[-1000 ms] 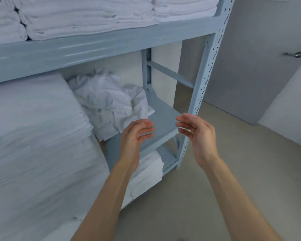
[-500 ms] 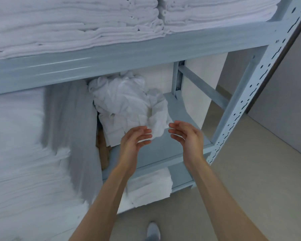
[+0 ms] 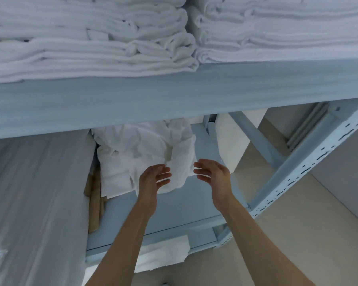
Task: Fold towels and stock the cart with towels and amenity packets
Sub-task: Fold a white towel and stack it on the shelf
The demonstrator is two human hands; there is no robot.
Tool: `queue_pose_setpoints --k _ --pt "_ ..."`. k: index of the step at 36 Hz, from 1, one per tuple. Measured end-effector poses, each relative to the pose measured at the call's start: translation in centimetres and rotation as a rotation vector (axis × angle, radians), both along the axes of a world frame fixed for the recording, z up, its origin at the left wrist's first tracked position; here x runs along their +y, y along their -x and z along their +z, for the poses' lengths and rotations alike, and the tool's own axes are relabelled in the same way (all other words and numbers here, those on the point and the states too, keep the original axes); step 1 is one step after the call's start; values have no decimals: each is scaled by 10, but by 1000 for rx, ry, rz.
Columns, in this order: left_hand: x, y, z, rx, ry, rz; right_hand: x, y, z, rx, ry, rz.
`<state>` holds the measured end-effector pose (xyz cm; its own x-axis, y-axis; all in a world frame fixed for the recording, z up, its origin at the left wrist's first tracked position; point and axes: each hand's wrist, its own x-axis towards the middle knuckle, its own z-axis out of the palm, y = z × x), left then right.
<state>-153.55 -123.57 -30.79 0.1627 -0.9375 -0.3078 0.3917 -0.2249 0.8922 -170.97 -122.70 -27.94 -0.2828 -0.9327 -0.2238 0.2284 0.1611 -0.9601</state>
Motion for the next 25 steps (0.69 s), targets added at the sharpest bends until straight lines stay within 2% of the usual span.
queue_pose_setpoints --k 5,9,14,25 --pt "-17 9 -20 50 -89 91 -34 -7 -13 11 -61 81" --pt "-25 17 -30 20 -171 175 -62 -11 -27 35 -145 201" --pt "-25 26 -34 -35 -250 139 -79 -6 -49 133 -249 337" --pt "-19 27 -43 -119 -279 92 -101 -1 -98 162 -346 502"
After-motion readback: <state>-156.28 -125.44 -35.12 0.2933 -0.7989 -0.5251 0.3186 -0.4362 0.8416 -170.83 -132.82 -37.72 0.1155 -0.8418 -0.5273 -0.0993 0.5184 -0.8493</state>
